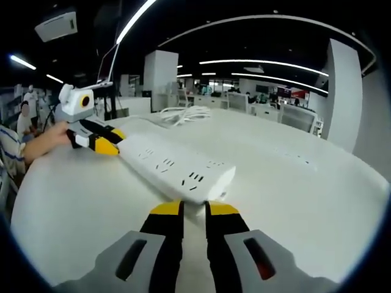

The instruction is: Straighten the power strip on the desk, plug the charger into it

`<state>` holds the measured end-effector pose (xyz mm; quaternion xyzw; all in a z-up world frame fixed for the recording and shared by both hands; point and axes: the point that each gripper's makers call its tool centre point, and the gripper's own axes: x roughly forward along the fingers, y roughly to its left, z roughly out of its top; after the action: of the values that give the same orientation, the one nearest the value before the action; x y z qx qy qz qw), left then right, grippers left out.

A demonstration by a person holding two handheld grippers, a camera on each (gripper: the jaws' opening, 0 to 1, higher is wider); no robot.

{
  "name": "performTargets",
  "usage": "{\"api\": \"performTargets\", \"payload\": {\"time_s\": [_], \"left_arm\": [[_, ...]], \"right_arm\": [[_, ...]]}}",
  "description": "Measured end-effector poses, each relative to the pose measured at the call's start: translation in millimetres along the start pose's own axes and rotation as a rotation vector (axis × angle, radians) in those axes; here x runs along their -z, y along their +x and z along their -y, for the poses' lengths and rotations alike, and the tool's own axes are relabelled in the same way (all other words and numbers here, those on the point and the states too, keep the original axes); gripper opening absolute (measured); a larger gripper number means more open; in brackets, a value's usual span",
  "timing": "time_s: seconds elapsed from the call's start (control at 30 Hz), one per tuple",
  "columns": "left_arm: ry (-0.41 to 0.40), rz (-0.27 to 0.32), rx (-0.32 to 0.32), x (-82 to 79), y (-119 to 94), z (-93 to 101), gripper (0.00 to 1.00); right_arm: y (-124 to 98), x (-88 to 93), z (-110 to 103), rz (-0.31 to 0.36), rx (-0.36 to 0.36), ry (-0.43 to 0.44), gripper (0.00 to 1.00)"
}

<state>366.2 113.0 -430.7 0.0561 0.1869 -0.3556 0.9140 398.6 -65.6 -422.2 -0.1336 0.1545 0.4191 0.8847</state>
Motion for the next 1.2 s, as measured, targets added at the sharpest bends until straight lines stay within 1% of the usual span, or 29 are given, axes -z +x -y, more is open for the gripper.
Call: {"api": "performTargets", "payload": {"time_s": [0.2,0.37,0.63,0.97,1.2], "left_arm": [[0.007,-0.006,0.009,0.8,-2,1.7,0.19],[0.028,-0.021,0.010,2.5,-4,4.2,0.19],[0.021,-0.027,0.025,3.8,-6,7.7,0.19],[0.002,-0.025,0.056,3.8,-6,12.3,0.18],[-0.004,-0.028,0.076,4.4,-7,16.8,0.18]], "right_arm": [[-3,0.3,-2,-0.011,-0.011,-0.011,0.13],[-6,0.8,-4,-0.022,-0.018,-0.010,0.13],[-12,2.3,-7,-0.040,-0.033,-0.027,0.12],[-18,5.2,-9,-0.061,-0.049,-0.015,0.12],[-24,7.6,-11,-0.081,-0.075,0.014,0.12]]}}
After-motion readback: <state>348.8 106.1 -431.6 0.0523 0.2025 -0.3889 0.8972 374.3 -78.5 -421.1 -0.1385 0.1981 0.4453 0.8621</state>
